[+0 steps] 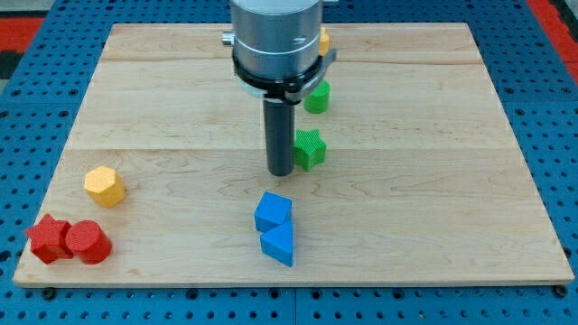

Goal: Place the yellow hexagon left to the green star

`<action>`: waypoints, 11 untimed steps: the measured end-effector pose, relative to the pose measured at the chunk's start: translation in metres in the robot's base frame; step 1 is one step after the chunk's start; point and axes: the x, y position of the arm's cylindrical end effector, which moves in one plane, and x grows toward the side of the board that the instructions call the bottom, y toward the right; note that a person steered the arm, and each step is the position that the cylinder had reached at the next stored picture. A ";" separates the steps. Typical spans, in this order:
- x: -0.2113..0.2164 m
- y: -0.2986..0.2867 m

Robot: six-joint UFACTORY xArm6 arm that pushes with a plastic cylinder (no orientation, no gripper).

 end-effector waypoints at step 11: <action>0.032 -0.242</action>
